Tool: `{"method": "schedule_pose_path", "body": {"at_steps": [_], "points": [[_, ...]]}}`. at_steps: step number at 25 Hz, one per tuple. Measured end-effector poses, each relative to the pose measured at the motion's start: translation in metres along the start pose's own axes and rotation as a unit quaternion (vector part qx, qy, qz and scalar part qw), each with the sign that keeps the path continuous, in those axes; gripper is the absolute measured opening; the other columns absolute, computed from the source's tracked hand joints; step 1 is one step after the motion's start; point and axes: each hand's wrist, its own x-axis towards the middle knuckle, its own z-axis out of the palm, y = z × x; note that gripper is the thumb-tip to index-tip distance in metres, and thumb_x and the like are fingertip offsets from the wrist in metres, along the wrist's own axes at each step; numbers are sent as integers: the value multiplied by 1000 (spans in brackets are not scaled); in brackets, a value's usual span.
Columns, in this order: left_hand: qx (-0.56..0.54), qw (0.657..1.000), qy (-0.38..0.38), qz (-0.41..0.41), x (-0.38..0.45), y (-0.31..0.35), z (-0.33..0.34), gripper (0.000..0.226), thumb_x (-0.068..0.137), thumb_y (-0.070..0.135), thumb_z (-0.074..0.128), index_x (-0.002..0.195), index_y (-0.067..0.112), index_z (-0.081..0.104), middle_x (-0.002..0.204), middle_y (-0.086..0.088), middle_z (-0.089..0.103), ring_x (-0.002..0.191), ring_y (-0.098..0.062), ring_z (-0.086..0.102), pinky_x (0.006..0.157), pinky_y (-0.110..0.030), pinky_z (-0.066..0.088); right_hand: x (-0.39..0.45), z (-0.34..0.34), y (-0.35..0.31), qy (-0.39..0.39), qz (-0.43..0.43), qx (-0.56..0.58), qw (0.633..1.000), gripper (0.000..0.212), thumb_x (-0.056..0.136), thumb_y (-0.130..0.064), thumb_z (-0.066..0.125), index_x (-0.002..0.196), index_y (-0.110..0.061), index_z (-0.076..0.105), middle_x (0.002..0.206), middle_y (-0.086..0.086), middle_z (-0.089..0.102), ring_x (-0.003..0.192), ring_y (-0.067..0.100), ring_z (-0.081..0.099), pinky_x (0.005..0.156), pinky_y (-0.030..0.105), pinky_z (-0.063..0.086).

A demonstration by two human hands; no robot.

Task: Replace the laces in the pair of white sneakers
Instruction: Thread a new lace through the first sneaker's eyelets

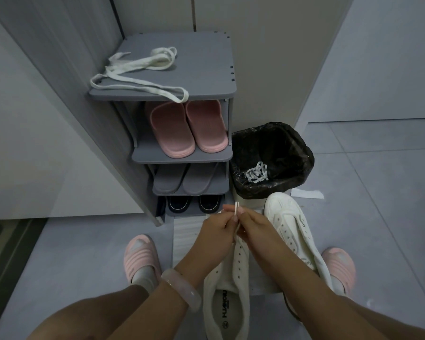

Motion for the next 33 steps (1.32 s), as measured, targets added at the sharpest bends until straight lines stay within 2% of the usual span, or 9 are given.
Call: {"method": "schedule_pose_path", "body": {"at_steps": [8, 12, 14, 16, 20, 26, 28, 30, 33], "points": [[36, 999, -21, 17, 0, -1, -3, 27, 97, 13, 42, 76, 16, 59, 65, 9, 50, 57, 3, 50, 60, -12, 35, -3, 3, 0, 14, -11, 44, 999, 27, 98, -17, 41, 102, -6, 65, 99, 20, 67, 94, 23, 63, 76, 25, 53], [173, 978, 91, 68, -6, -7, -14, 15, 92, 27, 52, 83, 16, 55, 77, 10, 48, 68, -4, 45, 65, -19, 32, -1, 2, -10, 77, -18, 34, 996, 32, 100, -21, 36, 86, -16, 65, 94, -1, 71, 93, 10, 65, 80, 23, 50], [202, 969, -69, 127, -17, -16, -15, 30, 90, 35, 47, 90, 10, 64, 89, 3, 62, 83, -7, 55, 77, -22, 39, -2, 5, -17, 102, -12, 39, 994, 32, 101, -18, 33, 81, -11, 57, 71, -5, 68, 73, 8, 65, 73, 21, 49], [247, 928, -225, 165, -30, -37, -7, 43, 94, 34, 39, 122, 9, 60, 135, -5, 53, 130, -9, 38, 108, -26, 26, -5, 14, -20, 96, 0, 29, 995, 31, 102, -16, 30, 79, -10, 50, 51, -6, 50, 52, 11, 49, 58, 20, 43], [280, 908, -261, 170, -33, -68, 7, 45, 101, 25, 30, 144, 14, 31, 156, 2, 15, 141, -4, -5, 115, -28, -9, -20, 30, -50, 69, -35, 18, 997, 32, 102, -16, 30, 77, -10, 49, 49, -8, 34, 47, 7, 25, 43, 15, 24], [213, 941, -245, 96, -31, -58, 11, 38, 100, 20, 38, 137, 15, 44, 147, 12, 28, 136, 3, 10, 112, -20, -2, -35, 15, -110, 34, -109, 180, 977, 30, 102, -14, 27, 80, -9, 47, 47, -7, 31, 40, 4, 22, 40, 16, 21], [65, 994, -85, -17, -22, -47, 3, 21, 94, 18, 50, 105, 17, 68, 113, 9, 62, 110, -3, 54, 105, -23, 35, -34, 7, -100, 46, -57, 204, 976, 29, 102, -14, 28, 82, -9, 49, 46, -7, 33, 39, 3, 22, 38, 15, 21], [45, 996, 68, -21, -15, -38, -5, 8, 87, 15, 60, 87, 23, 63, 82, 10, 61, 72, -5, 57, 73, -16, 43, -33, 4, -90, 46, -17, 212, 976, 27, 102, -13, 28, 86, -8, 49, 46, -6, 34, 38, 3, 23, 38, 15, 22], [106, 992, -52, 39, -15, -23, 4, 16, 82, 12, 58, 90, 25, 52, 77, 11, 46, 64, -4, 46, 60, -9, 37, -36, 7, -85, 10, -4, 229, 973, 27, 101, -13, 28, 86, -8, 50, 48, -5, 34, 40, 4, 24, 40, 16, 23]]}}
